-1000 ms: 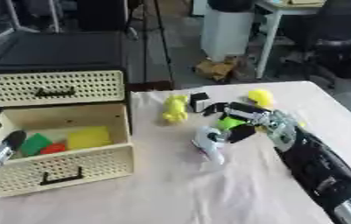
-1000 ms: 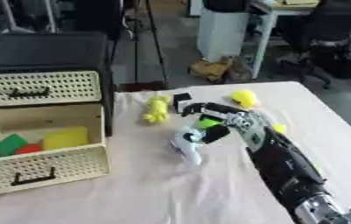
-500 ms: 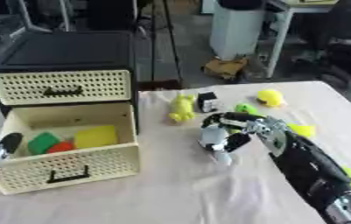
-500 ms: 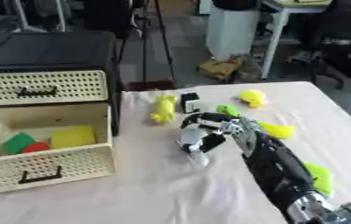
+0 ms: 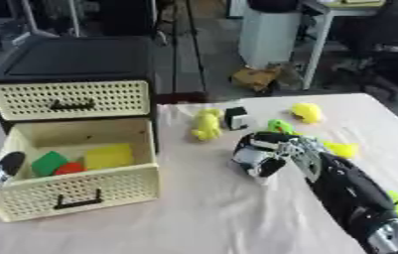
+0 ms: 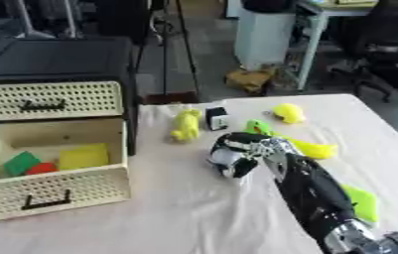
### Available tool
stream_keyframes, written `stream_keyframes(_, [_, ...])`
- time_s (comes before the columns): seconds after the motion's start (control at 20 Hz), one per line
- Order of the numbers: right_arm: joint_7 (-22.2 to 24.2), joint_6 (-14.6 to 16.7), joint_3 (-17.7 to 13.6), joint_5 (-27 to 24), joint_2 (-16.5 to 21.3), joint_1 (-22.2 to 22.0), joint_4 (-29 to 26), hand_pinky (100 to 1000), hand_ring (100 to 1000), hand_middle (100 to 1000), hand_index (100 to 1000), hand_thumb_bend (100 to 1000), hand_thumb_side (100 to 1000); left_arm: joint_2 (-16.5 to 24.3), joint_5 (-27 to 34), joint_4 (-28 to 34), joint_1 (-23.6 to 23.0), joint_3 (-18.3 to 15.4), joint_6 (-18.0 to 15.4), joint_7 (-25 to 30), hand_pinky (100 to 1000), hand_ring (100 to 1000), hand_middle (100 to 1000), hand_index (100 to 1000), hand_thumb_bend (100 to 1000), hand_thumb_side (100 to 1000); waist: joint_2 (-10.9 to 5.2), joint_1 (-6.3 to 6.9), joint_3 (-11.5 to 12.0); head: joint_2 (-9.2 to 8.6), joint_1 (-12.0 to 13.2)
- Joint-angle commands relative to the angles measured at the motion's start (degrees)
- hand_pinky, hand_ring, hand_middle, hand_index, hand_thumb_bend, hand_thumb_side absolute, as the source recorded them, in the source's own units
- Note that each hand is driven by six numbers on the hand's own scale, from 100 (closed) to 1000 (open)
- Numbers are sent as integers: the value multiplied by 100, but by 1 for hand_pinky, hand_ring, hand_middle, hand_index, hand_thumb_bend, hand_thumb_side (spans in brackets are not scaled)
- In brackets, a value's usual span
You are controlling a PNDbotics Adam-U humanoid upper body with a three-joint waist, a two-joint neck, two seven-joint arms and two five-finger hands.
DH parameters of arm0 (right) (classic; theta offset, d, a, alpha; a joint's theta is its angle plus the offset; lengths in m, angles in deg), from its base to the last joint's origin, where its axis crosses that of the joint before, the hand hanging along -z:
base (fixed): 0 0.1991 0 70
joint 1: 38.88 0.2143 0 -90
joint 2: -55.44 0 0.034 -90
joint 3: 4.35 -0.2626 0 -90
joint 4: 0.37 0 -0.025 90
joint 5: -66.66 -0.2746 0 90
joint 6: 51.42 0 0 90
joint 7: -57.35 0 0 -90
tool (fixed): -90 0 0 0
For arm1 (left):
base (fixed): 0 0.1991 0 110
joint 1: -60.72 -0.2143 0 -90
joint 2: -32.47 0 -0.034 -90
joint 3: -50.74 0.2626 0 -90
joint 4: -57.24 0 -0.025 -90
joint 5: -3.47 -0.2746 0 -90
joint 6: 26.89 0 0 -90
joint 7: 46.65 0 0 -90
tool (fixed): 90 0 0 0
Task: Pick up objects from table and place into drawer.
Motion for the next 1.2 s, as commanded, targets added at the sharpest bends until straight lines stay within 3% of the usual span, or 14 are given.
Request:
stream_keyframes(0.05, [-573,42,-23,-55,140,49,-311,149,431,609,630,100,165,63,4,109,69,-26,-3,8,100,100,100,727,524,1000,-65,12,-20,-23,5])
stream_keyframes(0.2, [-959,199,55,-230,193,38,-860,118,409,600,615,100,171,81,-4,106,59,-44,9,-4,100,100,100,727,527,1000,-95,-9,-42,7,17])
stream_keyframes(0.35, [-1032,292,158,-479,217,81,-1502,112,403,604,617,100,176,91,-11,100,57,-56,13,-9,100,100,100,727,530,1000,-136,-27,-58,20,24])
stream_keyframes(0.7, [-564,407,549,-1215,-61,503,-2656,108,395,610,624,100,177,79,50,131,90,-45,-12,-30,100,100,100,725,538,1000,-249,-14,8,52,-36])
stream_keyframes(1.0, [-139,436,675,-1356,-748,880,-2310,128,412,637,652,100,194,-94,176,174,312,55,-83,13,100,100,100,724,554,1000,-299,65,315,6,-175])
stream_keyframes(1.2, [-153,478,640,-1057,-1186,956,-1841,136,422,657,659,100,206,-210,257,222,531,117,-132,53,100,100,100,724,558,1000,-244,96,617,-108,-293])
